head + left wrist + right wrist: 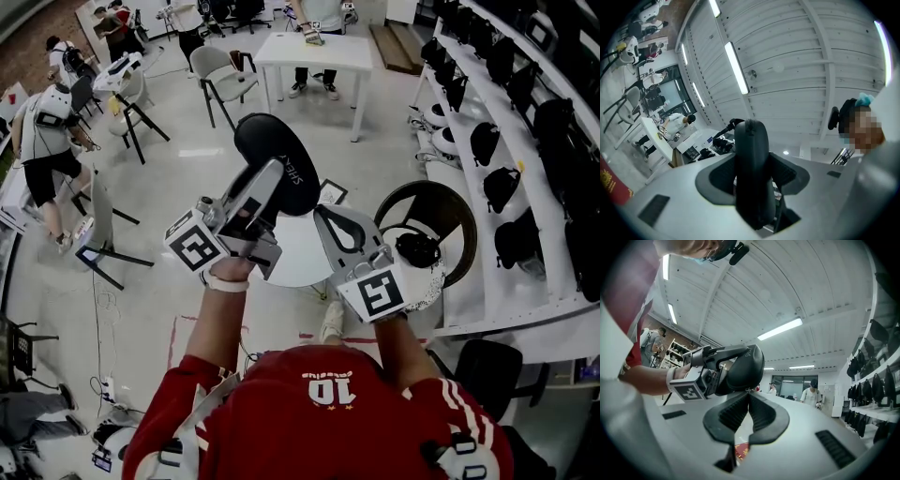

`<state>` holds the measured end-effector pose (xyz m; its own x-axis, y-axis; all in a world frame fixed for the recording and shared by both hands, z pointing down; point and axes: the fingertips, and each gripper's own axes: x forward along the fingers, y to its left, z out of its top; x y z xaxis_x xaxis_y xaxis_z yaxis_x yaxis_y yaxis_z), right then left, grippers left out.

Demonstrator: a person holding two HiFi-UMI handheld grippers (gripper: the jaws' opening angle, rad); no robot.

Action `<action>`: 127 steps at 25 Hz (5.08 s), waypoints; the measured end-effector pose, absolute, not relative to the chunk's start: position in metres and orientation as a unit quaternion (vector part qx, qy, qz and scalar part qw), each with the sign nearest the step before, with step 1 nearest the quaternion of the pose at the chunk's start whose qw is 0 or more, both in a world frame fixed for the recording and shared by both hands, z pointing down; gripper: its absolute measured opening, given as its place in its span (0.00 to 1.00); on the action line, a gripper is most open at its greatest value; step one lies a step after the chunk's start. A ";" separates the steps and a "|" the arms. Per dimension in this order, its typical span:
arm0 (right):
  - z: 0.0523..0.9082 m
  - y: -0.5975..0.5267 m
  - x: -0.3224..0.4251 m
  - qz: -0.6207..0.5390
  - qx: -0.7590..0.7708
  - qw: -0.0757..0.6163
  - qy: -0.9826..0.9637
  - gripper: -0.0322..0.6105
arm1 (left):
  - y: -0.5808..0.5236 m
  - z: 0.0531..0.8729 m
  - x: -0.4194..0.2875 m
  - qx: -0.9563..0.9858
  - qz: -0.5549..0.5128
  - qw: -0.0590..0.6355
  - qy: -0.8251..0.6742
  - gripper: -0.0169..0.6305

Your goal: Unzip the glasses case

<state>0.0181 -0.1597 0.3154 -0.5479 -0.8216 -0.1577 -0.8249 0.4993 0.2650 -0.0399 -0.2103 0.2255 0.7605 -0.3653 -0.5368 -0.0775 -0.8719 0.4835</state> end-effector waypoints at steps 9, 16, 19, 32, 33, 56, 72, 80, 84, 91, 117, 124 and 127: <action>0.330 -0.158 0.016 0.180 -0.468 -0.050 0.864 0.08 | -0.213 0.241 -0.039 0.918 -0.293 0.240 -0.119 0.36; 0.337 -0.159 0.018 0.188 -0.479 -0.074 0.855 0.08 | -0.215 0.254 -0.043 0.913 -0.290 0.260 -0.118 0.36; 0.336 -0.161 0.021 0.185 -0.484 -0.073 0.852 0.08 | -0.213 0.259 -0.041 0.917 -0.279 0.263 -0.115 0.36; 0.341 -0.164 0.025 0.214 -0.483 -0.114 0.841 0.08 | -0.198 0.286 -0.030 0.943 -0.201 0.255 -0.073 0.36; 0.341 -0.164 0.024 0.217 -0.481 -0.118 0.841 0.08 | -0.197 0.288 -0.031 0.945 -0.195 0.254 -0.070 0.36; 0.324 -0.176 0.018 0.275 -0.469 -0.167 0.823 0.08 | -0.166 0.334 -0.023 0.985 0.004 0.172 -0.015 0.36; 0.354 -0.176 0.025 0.366 -0.412 -0.301 0.778 0.08 | -0.162 0.390 -0.010 0.977 0.188 0.102 0.000 0.36; 0.380 -0.173 0.024 0.404 -0.345 -0.384 0.755 0.08 | -0.165 0.424 -0.007 0.951 0.307 0.031 -0.019 0.36; 0.396 -0.174 0.024 0.404 -0.316 -0.424 0.746 0.08 | -0.170 0.439 -0.007 0.932 0.362 0.001 -0.032 0.36; 0.403 -0.178 0.019 0.393 -0.315 -0.442 0.742 0.08 | -0.175 0.451 -0.006 0.925 0.378 -0.008 -0.037 0.35; 0.384 -0.241 0.042 0.323 -0.368 -0.336 0.805 0.11 | -0.245 0.463 -0.012 0.960 0.166 0.168 -0.150 0.36; 0.366 -0.267 0.054 0.284 -0.399 -0.238 0.839 0.11 | -0.276 0.445 -0.015 0.958 0.071 0.193 -0.201 0.36; 0.354 -0.275 0.061 0.262 -0.423 -0.181 0.849 0.11 | -0.287 0.445 -0.021 0.951 0.027 0.204 -0.232 0.36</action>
